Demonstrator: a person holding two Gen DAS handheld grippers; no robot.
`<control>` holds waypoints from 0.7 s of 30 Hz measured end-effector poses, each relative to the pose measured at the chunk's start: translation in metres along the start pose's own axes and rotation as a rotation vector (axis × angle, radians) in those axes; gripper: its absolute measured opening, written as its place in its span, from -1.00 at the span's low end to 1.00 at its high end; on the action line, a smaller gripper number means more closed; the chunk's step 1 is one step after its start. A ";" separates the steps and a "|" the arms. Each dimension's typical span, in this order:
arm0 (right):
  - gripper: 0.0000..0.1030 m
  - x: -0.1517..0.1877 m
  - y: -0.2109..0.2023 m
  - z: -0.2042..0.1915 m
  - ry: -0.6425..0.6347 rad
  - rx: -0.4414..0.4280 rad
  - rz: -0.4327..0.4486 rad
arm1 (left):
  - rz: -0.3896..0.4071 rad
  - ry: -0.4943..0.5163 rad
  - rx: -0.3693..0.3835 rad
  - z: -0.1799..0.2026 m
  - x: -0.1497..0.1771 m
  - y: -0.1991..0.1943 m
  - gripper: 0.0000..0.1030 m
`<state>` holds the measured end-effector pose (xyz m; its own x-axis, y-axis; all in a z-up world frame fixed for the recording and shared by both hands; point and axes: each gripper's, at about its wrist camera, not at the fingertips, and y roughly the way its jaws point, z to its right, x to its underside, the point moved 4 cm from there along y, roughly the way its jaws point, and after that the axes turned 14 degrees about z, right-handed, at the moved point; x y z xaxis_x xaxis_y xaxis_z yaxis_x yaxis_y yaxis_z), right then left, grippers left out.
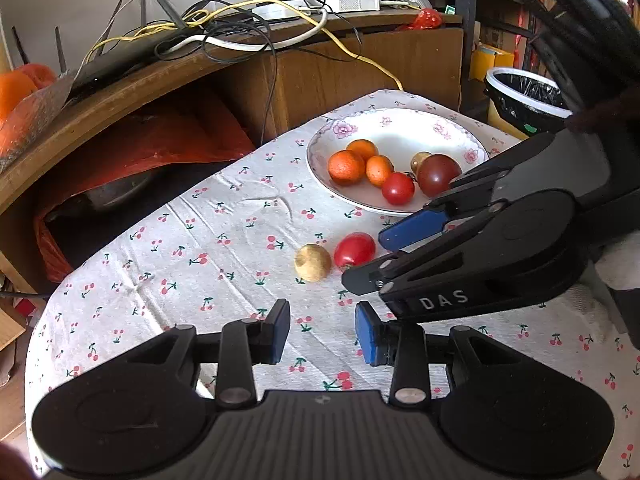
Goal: Organize fruits
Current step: 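Grasp the second red tomato with the right tool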
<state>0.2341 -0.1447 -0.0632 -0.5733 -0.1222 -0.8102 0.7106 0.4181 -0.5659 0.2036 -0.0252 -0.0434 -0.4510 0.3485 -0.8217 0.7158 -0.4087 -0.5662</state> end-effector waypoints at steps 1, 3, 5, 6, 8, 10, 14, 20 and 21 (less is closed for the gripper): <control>-0.20 -0.001 0.003 -0.001 -0.007 0.004 -0.003 | -0.001 -0.005 -0.002 -0.002 0.000 0.000 -0.14; -0.20 -0.002 0.007 -0.004 -0.021 0.012 -0.002 | -0.003 -0.011 -0.005 -0.006 0.001 0.001 -0.14; -0.23 -0.004 0.009 -0.003 -0.025 0.019 -0.002 | -0.004 -0.014 -0.007 -0.009 0.001 0.002 -0.14; -0.33 -0.004 0.009 -0.002 -0.027 0.029 -0.004 | -0.003 -0.014 -0.007 -0.009 0.001 0.003 -0.14; -0.48 -0.004 0.008 -0.001 -0.039 0.049 -0.008 | 0.000 -0.014 -0.007 -0.010 0.000 0.005 -0.14; -0.52 -0.003 0.006 0.002 -0.032 0.046 -0.022 | -0.001 -0.016 -0.006 -0.011 -0.001 0.009 -0.14; -0.52 0.000 -0.008 0.009 -0.028 0.057 -0.041 | 0.004 -0.027 -0.001 -0.011 -0.005 0.021 -0.14; -0.52 0.004 -0.032 0.022 -0.039 0.089 -0.068 | -0.004 -0.064 -0.002 -0.008 -0.010 0.045 -0.14; -0.52 0.004 -0.036 0.024 -0.039 0.092 -0.069 | -0.006 -0.064 -0.005 -0.007 -0.010 0.048 -0.14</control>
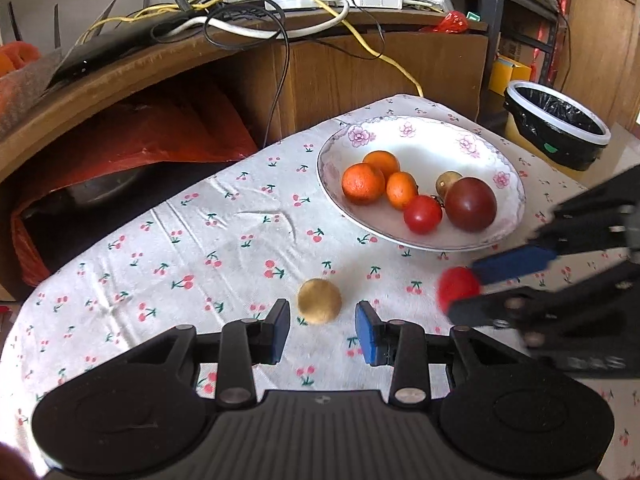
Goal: Organize fruits
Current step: 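Grasp the second red tomato with the right tool, then grasp the small yellow-brown fruit with the left tool while the right holds the tomato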
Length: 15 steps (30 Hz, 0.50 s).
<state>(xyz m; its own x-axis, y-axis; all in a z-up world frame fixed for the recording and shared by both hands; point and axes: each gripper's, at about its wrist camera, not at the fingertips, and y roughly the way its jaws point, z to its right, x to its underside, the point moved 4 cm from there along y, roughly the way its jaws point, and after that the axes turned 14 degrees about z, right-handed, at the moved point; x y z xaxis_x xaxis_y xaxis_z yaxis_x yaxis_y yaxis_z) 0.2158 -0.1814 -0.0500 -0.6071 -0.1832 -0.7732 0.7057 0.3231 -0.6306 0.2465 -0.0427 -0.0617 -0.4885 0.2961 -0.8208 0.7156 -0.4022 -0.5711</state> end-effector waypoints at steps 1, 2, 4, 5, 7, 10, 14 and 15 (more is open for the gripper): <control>-0.52 0.000 -0.003 0.002 0.002 0.002 -0.001 | -0.001 0.003 -0.005 0.001 0.001 0.002 -0.14; -0.52 0.001 -0.005 0.003 0.006 0.005 -0.002 | 0.001 0.006 -0.013 0.002 0.001 0.004 -0.14; -0.52 0.003 -0.009 0.006 0.010 0.011 -0.005 | 0.000 0.007 -0.021 0.002 0.003 0.008 -0.14; -0.52 0.004 -0.010 0.007 0.012 0.014 -0.007 | -0.005 0.003 -0.022 0.002 0.004 0.010 -0.15; -0.52 0.008 -0.012 0.009 0.019 0.018 -0.013 | -0.013 -0.002 -0.028 0.003 0.004 0.014 -0.19; -0.53 0.014 -0.014 0.011 0.022 0.030 -0.023 | -0.007 0.000 -0.042 0.005 0.002 0.016 -0.33; -0.52 0.021 -0.025 0.019 0.042 0.046 -0.029 | -0.009 -0.004 -0.036 0.007 0.002 0.015 -0.33; -0.53 0.022 -0.027 0.020 0.043 0.051 -0.030 | -0.009 0.003 -0.034 0.008 0.002 0.014 -0.33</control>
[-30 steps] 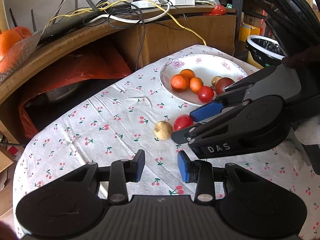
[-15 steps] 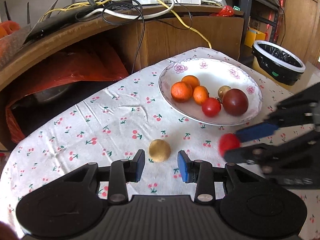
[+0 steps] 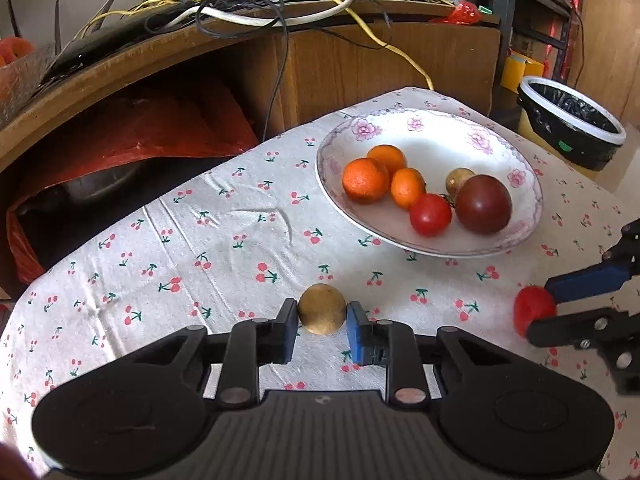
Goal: Organize fruits
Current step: 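Grasp the small yellow-brown fruit with the left tool while the right holds the tomato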
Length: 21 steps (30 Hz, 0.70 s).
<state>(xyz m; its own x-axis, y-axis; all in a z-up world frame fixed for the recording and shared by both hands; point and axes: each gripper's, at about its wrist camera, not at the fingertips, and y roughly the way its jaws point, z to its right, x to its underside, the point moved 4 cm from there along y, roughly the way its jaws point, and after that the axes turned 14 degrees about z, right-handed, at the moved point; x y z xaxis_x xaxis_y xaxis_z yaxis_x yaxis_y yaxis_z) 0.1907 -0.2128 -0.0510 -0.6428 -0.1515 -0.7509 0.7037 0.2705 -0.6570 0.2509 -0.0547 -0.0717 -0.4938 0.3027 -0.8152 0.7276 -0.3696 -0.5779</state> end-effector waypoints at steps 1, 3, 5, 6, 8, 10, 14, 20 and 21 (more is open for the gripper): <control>-0.52 0.001 -0.003 0.001 0.002 0.004 0.000 | -0.002 0.005 0.001 0.002 0.001 -0.002 -0.33; -0.52 0.003 -0.008 0.004 0.007 0.010 -0.003 | -0.011 0.005 0.010 0.005 0.003 -0.007 -0.33; -0.53 0.005 -0.013 0.004 0.007 0.013 -0.008 | -0.021 0.010 0.032 0.012 0.007 -0.016 -0.33; -0.53 0.006 -0.015 0.003 0.004 0.013 -0.011 | -0.027 0.019 0.041 0.016 0.009 -0.022 -0.33; -0.53 0.010 -0.021 0.001 -0.003 0.013 -0.017 | -0.041 0.032 0.064 0.025 0.014 -0.035 -0.33; -0.53 0.015 -0.026 -0.001 -0.010 0.014 -0.025 | -0.054 0.044 0.091 0.037 0.019 -0.046 -0.33; -0.53 0.025 -0.036 -0.006 -0.028 0.019 -0.039 | -0.068 0.069 0.134 0.059 0.026 -0.067 -0.33; -0.51 0.035 -0.042 -0.009 -0.051 0.031 -0.039 | -0.093 0.088 0.138 0.074 0.039 -0.077 -0.33; -0.49 0.035 -0.041 -0.009 -0.048 0.028 -0.040 | -0.091 0.085 0.135 0.074 0.040 -0.077 -0.33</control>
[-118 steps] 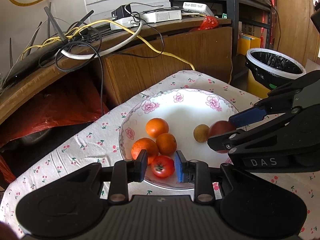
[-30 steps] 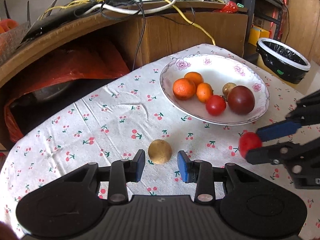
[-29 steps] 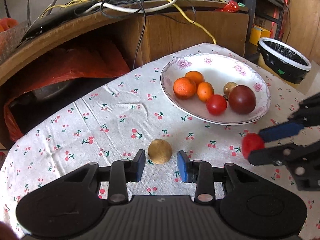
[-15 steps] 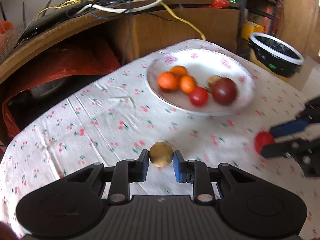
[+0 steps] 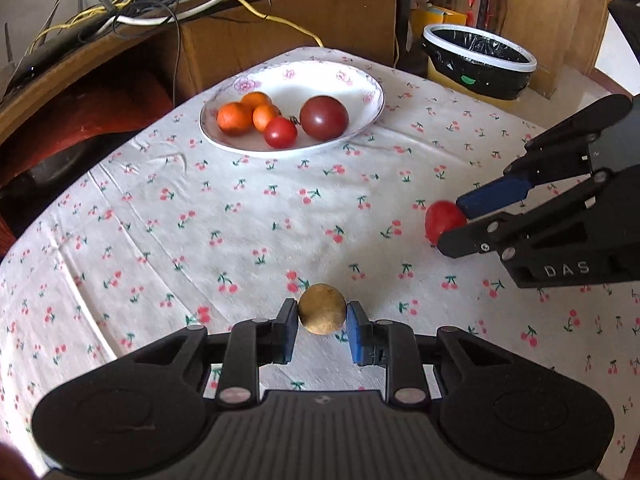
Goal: Organize fruits
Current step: 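Grasp the small yellow-brown fruit with the left tool while the right holds the tomato, then carry the tomato and yellow-brown fruit over the bowl with both tools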
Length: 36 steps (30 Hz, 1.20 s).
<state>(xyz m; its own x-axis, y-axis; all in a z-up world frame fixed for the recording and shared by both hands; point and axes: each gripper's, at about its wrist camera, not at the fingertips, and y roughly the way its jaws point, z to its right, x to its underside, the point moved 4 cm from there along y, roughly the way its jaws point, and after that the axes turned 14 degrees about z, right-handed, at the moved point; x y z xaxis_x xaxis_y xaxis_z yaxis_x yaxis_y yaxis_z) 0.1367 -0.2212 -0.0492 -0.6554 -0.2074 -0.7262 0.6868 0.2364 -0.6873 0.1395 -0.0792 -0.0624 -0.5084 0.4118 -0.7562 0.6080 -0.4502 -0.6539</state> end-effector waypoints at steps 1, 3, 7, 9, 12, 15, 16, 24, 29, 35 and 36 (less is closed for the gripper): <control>-0.48 0.000 0.000 0.001 0.001 -0.002 0.000 | 0.003 0.000 -0.002 0.001 0.001 -0.001 -0.33; -0.45 0.001 0.002 0.003 0.008 0.000 -0.001 | 0.002 -0.003 0.000 0.002 0.000 0.001 -0.33; -0.40 0.005 0.006 0.008 0.025 0.004 -0.008 | 0.009 0.009 0.007 0.005 -0.001 0.005 -0.32; -0.39 0.005 0.007 0.010 0.031 -0.001 -0.012 | 0.008 0.004 0.015 0.004 -0.002 0.006 -0.31; -0.38 0.005 0.008 0.009 0.027 -0.009 -0.013 | 0.008 -0.003 0.027 0.003 -0.002 0.008 -0.29; -0.38 0.004 0.009 0.010 0.031 -0.013 -0.017 | 0.011 0.002 0.029 0.001 -0.002 0.008 -0.23; -0.38 0.004 0.008 0.010 0.035 -0.015 -0.019 | 0.011 0.003 0.031 0.001 -0.002 0.008 -0.22; -0.35 0.006 0.010 0.010 0.035 -0.010 -0.031 | 0.011 -0.009 0.042 -0.001 -0.001 0.006 -0.20; -0.47 0.004 0.012 0.011 0.044 -0.001 -0.037 | 0.009 -0.025 0.048 -0.001 -0.001 0.006 -0.28; -0.51 0.003 0.013 0.009 0.029 0.016 -0.044 | 0.001 -0.006 0.042 0.002 -0.002 0.006 -0.31; -0.51 0.003 0.013 0.008 0.027 0.018 -0.045 | 0.000 -0.005 0.040 0.002 -0.002 0.006 -0.31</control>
<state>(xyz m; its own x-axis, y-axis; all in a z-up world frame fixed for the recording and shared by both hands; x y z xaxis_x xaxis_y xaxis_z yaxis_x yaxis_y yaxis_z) 0.1464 -0.2258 -0.0603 -0.6935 -0.1919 -0.6944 0.6620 0.2107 -0.7193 0.1425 -0.0843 -0.0647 -0.5120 0.4078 -0.7560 0.5831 -0.4812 -0.6545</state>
